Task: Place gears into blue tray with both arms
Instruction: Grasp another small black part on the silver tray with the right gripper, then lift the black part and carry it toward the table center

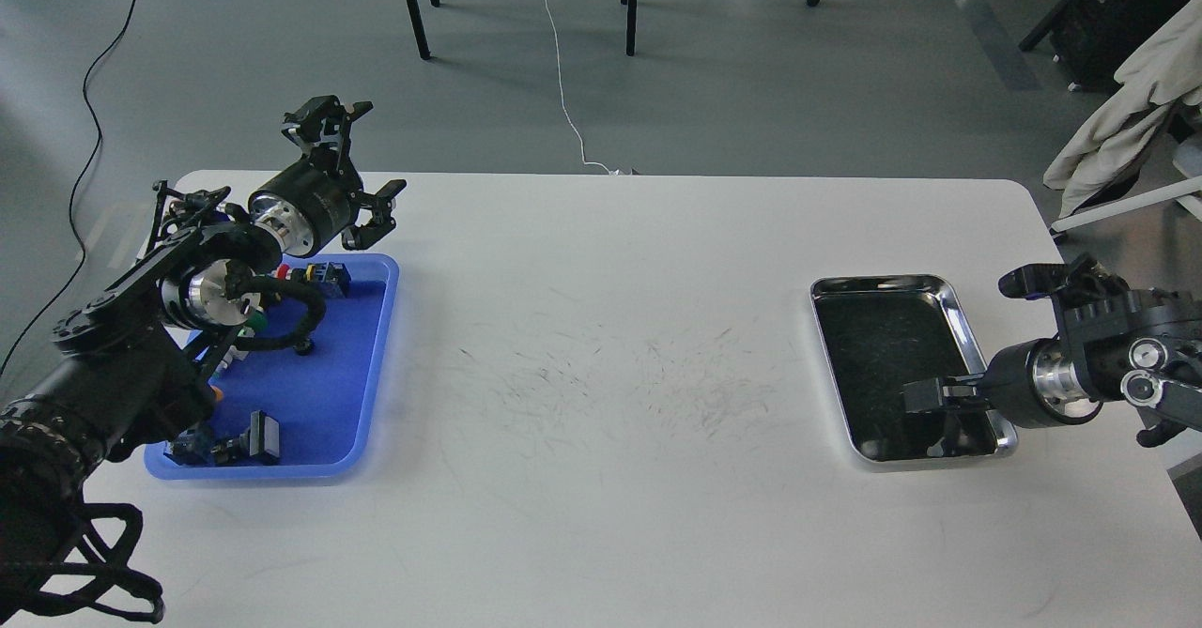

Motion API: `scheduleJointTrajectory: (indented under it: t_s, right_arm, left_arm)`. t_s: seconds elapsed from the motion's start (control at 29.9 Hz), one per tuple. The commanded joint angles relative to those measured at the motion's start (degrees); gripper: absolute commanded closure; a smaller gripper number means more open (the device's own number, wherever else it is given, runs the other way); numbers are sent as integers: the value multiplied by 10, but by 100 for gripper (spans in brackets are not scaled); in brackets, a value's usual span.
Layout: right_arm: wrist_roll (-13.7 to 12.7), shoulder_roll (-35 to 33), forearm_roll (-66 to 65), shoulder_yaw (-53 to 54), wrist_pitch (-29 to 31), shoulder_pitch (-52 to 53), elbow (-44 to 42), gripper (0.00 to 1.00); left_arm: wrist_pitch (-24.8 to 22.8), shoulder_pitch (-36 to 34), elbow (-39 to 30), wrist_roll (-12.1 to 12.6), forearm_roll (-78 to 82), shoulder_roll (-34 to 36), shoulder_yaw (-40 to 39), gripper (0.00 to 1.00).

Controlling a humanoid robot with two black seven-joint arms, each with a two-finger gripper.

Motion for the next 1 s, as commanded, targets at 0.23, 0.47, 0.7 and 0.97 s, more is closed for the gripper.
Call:
scheduleJointTrajectory:
  t_s: [0.23,0.47,0.7,0.97]
  right_arm:
    - [4,26,1,-9,0,1,-22,19]
    - [10,44,1,-18,0,3,-36,31]
    - [10,44,0,-24,0,5,-36,66]
    - [11,42,1,-42,0,23,-35,98]
  left_arm:
    - [0,0,0,0,0,4,0,2]
    - [0,1,0,0,0,4,0,2]
    - [0,1,0,0,0,4,0,2]
    - [0,1,0,0,0,4,0,2]
